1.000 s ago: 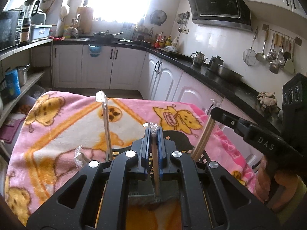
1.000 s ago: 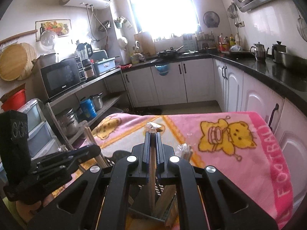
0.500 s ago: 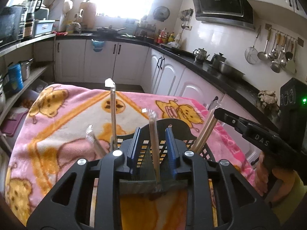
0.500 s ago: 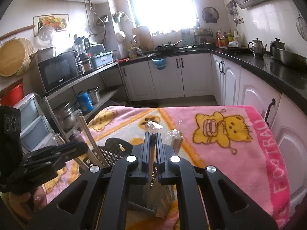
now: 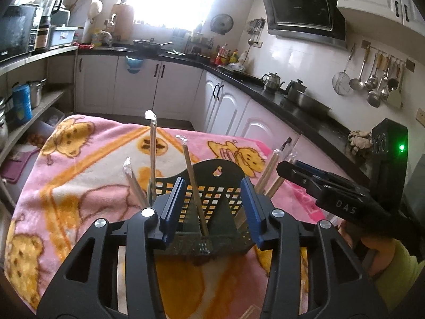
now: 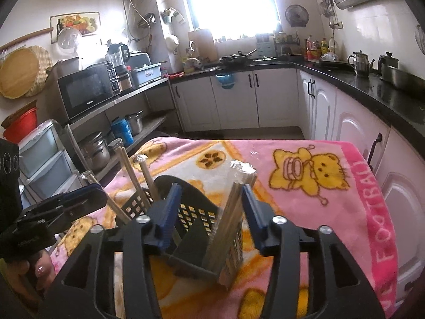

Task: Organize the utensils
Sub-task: 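Open both tools to release the chopsticks into the caddy, then withdraw both open tools from the caddy toward the loose chopsticks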

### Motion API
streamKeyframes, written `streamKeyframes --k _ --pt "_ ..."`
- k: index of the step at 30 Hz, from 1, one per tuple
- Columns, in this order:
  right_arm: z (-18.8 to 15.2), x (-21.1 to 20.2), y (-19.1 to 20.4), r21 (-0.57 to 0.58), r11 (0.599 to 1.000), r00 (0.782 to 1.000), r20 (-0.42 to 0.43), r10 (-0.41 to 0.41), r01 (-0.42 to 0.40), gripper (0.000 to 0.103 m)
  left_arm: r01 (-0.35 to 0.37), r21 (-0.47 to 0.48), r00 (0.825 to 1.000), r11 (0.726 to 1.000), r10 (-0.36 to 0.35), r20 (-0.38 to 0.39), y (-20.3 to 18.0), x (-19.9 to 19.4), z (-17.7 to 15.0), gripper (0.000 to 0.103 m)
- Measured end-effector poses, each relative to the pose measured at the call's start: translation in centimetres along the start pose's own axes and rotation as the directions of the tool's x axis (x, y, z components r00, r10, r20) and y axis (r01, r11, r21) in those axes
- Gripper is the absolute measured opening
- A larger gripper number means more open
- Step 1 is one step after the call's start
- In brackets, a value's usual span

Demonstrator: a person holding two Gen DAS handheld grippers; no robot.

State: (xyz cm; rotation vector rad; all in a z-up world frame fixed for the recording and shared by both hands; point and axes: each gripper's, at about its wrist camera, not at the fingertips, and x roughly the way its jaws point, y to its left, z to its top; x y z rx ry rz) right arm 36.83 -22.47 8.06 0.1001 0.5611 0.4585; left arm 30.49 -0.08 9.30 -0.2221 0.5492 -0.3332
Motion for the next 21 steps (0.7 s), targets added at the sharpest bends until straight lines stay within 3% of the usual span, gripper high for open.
streamKeyframes --k 2,10,17,21 --pt "-0.3 -0.5 0.1 -0.005 1.0 1.0 -0.002 -0.002 0.002 0.056 0.005 -0.008 1.0 1.0 -0.005 0.006 0.1 -0.6 -0.2 0.045" --pt "-1.2 -2.5 0.2 -0.017 0.999 0.999 0.004 -0.033 0.033 0.064 0.008 -0.007 1.0 1.0 -0.008 0.017 0.0 -2.1 -1.0 0.058" --pt "-1.9 -4.2 0.9 -0.025 0.999 0.999 0.014 -0.041 0.041 0.076 -0.001 0.019 0.999 1.0 0.0 0.039 -0.2 -4.3 -1.8 0.084" --pt "-2.4 -5.1 1.7 -0.033 0.999 0.999 0.018 -0.028 0.029 0.078 -0.013 0.005 0.999 1.0 0.013 0.043 0.3 -5.4 -2.7 0.09"
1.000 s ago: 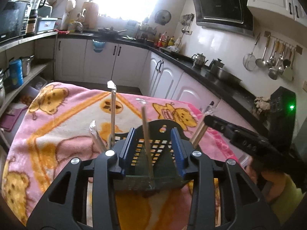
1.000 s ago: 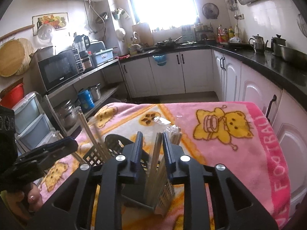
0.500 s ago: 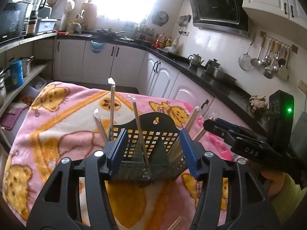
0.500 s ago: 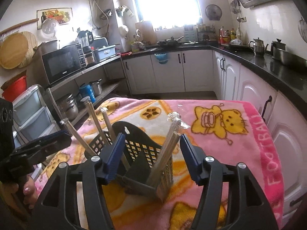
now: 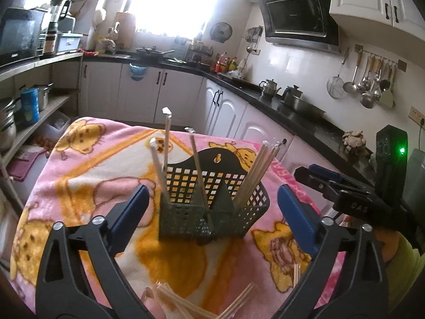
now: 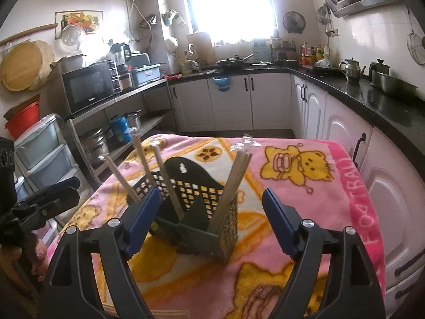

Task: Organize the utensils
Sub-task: 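Withdraw both open tools from the caddy toward the loose chopsticks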

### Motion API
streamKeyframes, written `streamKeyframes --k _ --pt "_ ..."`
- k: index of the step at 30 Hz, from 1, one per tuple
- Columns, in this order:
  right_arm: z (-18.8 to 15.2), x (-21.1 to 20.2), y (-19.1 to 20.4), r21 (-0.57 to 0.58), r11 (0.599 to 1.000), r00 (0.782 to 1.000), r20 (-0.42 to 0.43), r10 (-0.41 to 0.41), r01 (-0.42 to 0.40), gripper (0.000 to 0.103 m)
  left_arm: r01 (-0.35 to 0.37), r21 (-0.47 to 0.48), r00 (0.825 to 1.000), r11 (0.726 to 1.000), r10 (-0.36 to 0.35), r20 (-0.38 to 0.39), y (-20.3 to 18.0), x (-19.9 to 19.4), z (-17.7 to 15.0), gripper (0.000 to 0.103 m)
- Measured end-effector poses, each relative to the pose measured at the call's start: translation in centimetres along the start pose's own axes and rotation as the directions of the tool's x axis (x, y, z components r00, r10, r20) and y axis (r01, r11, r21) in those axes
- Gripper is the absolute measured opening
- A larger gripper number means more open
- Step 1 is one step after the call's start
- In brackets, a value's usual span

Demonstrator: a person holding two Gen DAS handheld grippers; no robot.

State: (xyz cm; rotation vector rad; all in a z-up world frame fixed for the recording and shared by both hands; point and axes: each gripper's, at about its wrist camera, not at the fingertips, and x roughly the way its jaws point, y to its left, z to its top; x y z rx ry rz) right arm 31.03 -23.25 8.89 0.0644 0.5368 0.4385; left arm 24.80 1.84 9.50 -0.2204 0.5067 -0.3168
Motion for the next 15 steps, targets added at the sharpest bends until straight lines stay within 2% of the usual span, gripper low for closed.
streamKeyframes --k 5,15 --pt "-1.0 -0.7 1.2 -0.016 1.0 1.0 -0.009 0.022 -0.022 0.081 -0.01 -0.012 1.0 1.0 0.01 -0.012 0.7 -1.3 -1.2 0.091" --pt "-4.5 -0.3 2.9 -0.009 0.999 0.995 -0.086 0.049 -0.05 0.081 -0.044 -0.044 0.999 0.998 0.042 -0.032 2.1 -3.1 -3.6 0.091"
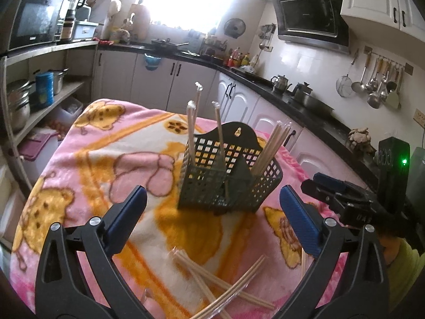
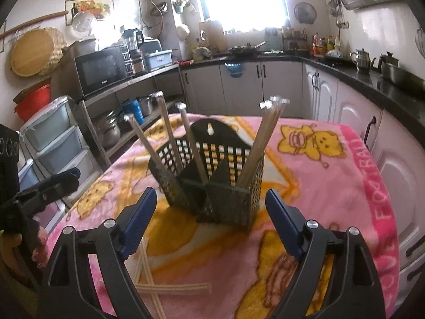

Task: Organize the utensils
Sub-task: 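Withdraw both open tools from the caddy toward the loose chopsticks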

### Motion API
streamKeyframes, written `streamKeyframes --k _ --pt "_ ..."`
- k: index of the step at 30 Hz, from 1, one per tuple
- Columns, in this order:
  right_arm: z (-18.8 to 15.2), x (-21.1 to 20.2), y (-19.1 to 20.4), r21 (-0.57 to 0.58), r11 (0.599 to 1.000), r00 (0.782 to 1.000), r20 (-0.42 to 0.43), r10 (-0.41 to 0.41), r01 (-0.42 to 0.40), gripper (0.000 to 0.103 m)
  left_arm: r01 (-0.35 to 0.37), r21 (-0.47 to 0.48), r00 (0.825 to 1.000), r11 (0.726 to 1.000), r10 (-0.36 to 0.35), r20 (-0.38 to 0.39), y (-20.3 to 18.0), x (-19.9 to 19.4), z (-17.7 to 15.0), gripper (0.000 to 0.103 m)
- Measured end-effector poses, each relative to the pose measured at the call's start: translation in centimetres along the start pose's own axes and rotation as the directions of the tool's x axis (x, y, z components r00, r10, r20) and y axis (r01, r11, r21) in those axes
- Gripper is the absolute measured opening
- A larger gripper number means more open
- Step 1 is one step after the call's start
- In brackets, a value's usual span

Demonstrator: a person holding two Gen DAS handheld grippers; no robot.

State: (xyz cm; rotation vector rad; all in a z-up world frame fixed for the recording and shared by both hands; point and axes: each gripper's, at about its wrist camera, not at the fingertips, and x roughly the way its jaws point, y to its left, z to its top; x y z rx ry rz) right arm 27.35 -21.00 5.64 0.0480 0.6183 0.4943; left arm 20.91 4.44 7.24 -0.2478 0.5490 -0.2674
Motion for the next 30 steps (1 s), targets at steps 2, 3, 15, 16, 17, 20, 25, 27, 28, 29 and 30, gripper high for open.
streamKeyframes --k 2,3,15,16,17,20,25,27,28,29,30 --pt "-0.5 0.0 0.3 0.001 1.0 1.0 -0.01 -0.002 0.002 0.081 -0.009 0.006 1.0 1.0 0.009 -0.002 0.1 -0.3 -0.5 0.091" --pt "-0.8 -0.1 0.4 0.001 1.0 1.0 -0.015 0.001 -0.001 0.081 -0.015 0.01 1.0 1.0 0.015 -0.004 0.2 -0.4 -0.7 0.091" --pt "-3.3 -1.1 0.9 -0.001 1.0 0.998 -0.055 -0.026 0.026 0.081 -0.027 -0.034 0.999 0.999 0.025 -0.039 1.6 -1.4 -3.6 0.091" --pt "-3.6 -1.1 0.9 0.001 1.0 0.998 -0.06 -0.027 0.027 0.081 -0.026 -0.037 0.999 0.999 0.025 -0.044 1.7 -1.5 -3.8 0.091" --pt "-3.8 -1.1 0.8 0.002 1.0 0.998 -0.064 -0.027 0.027 0.081 -0.027 -0.039 0.999 0.999 0.025 -0.047 1.8 -1.5 -4.0 0.091" --pt "-4.5 -1.1 0.6 0.0 0.999 0.996 -0.08 -0.035 0.035 0.081 -0.032 -0.062 0.998 0.998 0.028 -0.062 2.4 -1.4 -4.8 0.091" --pt "-5.6 -0.8 0.4 0.008 0.999 0.993 -0.11 -0.033 0.034 0.081 -0.051 -0.09 0.994 0.995 0.042 -0.101 3.5 -1.1 -6.2 0.091" --pt "-6.1 -0.8 0.4 0.013 0.999 0.992 -0.121 -0.032 0.034 0.081 -0.056 -0.1 0.993 0.993 0.045 -0.113 3.9 -0.8 -6.5 0.091" --pt "-6.4 -0.8 0.4 0.015 0.999 0.992 -0.124 -0.033 0.035 0.081 -0.058 -0.103 0.992 0.993 0.045 -0.12 4.1 -0.7 -6.7 0.091" --pt "-6.7 -0.8 0.3 0.017 0.999 0.991 -0.129 -0.033 0.036 0.081 -0.058 -0.107 0.991 0.993 0.044 -0.13 4.2 -0.5 -6.9 0.091" --pt "-7.0 -0.8 0.2 0.02 0.999 0.99 -0.135 -0.035 0.038 0.081 -0.058 -0.11 0.99 0.992 0.043 -0.136 4.3 -0.3 -7.1 0.091"
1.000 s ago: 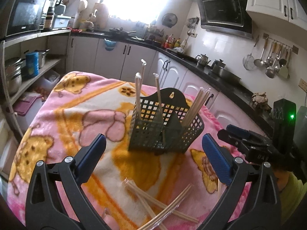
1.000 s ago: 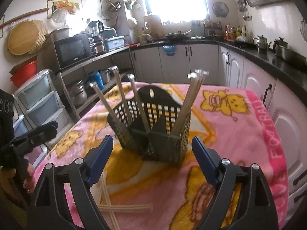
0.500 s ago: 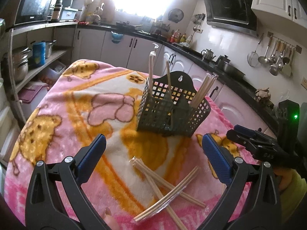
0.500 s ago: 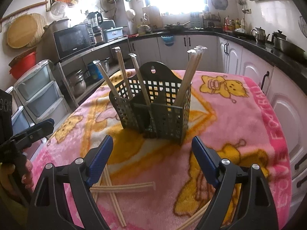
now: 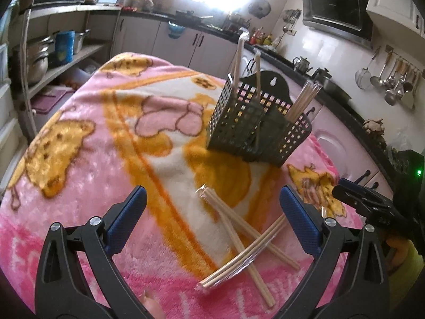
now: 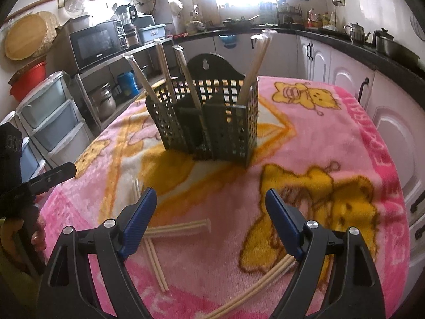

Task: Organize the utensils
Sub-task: 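Withdraw both open tools from the caddy toward the loose chopsticks, then grasp a wooden chopstick with the left tool while the right tool grasps another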

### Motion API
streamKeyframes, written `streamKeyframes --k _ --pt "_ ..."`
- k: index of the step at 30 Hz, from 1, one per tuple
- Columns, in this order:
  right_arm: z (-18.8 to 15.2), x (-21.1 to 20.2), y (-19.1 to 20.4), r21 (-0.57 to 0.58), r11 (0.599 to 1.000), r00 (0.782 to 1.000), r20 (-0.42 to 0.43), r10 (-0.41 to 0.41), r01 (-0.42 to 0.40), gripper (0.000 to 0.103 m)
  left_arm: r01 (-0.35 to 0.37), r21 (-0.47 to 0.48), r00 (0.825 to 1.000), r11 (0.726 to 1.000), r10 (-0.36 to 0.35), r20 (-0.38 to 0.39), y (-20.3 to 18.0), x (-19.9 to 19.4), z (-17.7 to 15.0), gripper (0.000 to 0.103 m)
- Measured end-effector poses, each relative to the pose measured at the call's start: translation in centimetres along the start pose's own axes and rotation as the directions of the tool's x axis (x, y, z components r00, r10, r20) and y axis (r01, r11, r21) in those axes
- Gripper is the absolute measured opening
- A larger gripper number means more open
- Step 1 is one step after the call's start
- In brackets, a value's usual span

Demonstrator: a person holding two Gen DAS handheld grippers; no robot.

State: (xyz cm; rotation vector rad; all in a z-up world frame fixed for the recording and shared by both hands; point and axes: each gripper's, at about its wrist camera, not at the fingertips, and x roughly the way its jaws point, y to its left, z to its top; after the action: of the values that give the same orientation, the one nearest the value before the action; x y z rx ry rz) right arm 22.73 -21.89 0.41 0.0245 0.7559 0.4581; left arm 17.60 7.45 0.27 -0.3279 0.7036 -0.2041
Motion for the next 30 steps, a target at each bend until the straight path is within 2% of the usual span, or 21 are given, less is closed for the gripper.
streamKeyframes --k 5,9,15,24,26,30 --pt "-1.4 0.5 -0.3 0.017 1.0 0.999 -0.038 0.003 -0.002 0.081 0.01 -0.035 0.999 0.999 -0.012 -0.05 0.8 1.3 -0.8 0.085" --pt "-2.5 1.0 -0.2 0.033 0.999 0.997 -0.072 0.029 -0.027 0.081 0.023 -0.068 0.994 0.997 -0.03 -0.103 1.3 2.6 -1.4 0.07" --pt "-3.8 2.6 0.3 0.064 0.995 0.987 -0.134 0.084 -0.076 0.07 0.05 -0.104 0.983 0.993 -0.068 -0.173 1.6 4.5 -1.9 0.054" --pt "-4.6 5.5 1.1 0.161 0.978 0.959 -0.228 0.17 -0.135 0.057 0.072 -0.181 0.96 0.981 -0.117 -0.254 2.3 8.0 -1.0 0.047" --pt "-4.6 5.8 1.2 0.178 0.974 0.957 -0.229 0.178 -0.139 0.056 0.075 -0.207 0.954 0.975 -0.13 -0.27 2.4 8.9 -0.5 0.042" --pt "-4.1 6.2 1.0 0.204 0.967 0.955 -0.223 0.198 -0.152 0.055 0.067 -0.212 0.95 0.975 -0.127 -0.286 2.2 10.1 0.1 0.042"
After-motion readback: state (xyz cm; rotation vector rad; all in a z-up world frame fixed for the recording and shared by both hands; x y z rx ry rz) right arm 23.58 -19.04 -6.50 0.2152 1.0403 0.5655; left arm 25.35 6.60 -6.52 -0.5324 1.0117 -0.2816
